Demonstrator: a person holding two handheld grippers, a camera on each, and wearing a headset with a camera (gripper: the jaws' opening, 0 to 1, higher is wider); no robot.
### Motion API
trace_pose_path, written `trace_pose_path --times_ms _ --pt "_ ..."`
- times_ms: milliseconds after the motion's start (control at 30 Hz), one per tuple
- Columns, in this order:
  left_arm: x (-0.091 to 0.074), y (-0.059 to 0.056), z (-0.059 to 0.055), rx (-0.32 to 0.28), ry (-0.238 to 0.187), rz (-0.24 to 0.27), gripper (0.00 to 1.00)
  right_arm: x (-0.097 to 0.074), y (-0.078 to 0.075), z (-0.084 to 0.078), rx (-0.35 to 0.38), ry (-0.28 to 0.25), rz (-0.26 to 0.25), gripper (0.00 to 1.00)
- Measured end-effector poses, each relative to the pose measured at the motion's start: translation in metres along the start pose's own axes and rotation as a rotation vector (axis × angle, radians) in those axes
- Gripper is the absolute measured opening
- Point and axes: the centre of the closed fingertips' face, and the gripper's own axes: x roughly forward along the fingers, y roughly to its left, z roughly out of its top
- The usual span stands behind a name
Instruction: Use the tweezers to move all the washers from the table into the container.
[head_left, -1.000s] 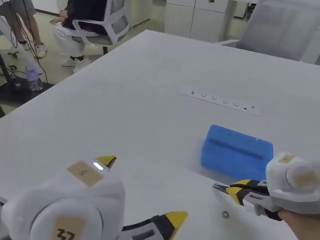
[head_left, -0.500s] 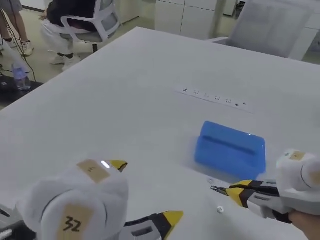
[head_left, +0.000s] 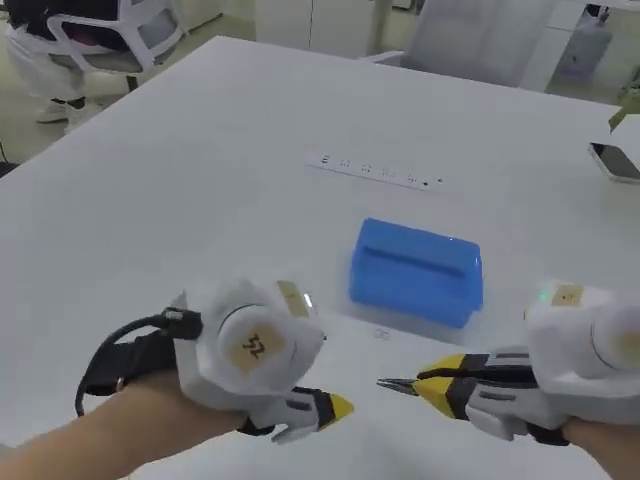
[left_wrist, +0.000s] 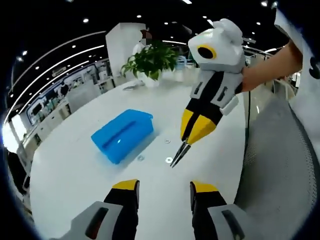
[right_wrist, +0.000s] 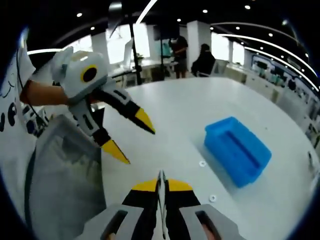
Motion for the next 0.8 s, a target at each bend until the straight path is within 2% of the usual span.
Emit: trace_pose_path --times_ms 33,67,200,233,333,533,633,700,800 --pt "0.006 -0.003 -0.003 0.01 0.026 -0.026 0.38 -0.001 0.003 0.001 -0.002 0.0 0.005 0.01" --pt "0.008 -0.004 -0.003 0.012 0.032 -0.032 0.39 -0.002 0.005 0.002 -0.005 0.0 0.009 0.01" --pt "0.018 -0.013 0.002 0.038 0.01 -0.086 0.34 -0.007 0.016 0.004 -0.019 0.0 0.051 0.01" --pt "0.021 -0.02 0.003 0.063 0.013 -0.126 0.32 -0.007 0.018 0.004 -0.024 0.004 0.061 0.01" --pt "0.025 -0.032 0.006 0.101 0.013 -0.207 0.25 -0.007 0.024 0.005 -0.034 0.01 0.092 0.01" --pt "0.027 -0.038 0.01 0.119 0.002 -0.263 0.03 -0.005 0.03 0.004 -0.084 0.038 0.122 0.0" --pt "0.027 -0.041 0.01 0.135 -0.005 -0.295 0.01 -0.007 0.031 0.006 -0.09 0.038 0.129 0.0" --pt "0.025 -0.043 0.011 0.17 -0.029 -0.313 0.0 -0.009 0.032 0.008 -0.095 0.034 0.134 0.0" --pt "0.023 -0.046 0.013 0.164 -0.047 -0.335 0.0 -0.012 0.033 0.009 -0.099 0.032 0.137 0.01"
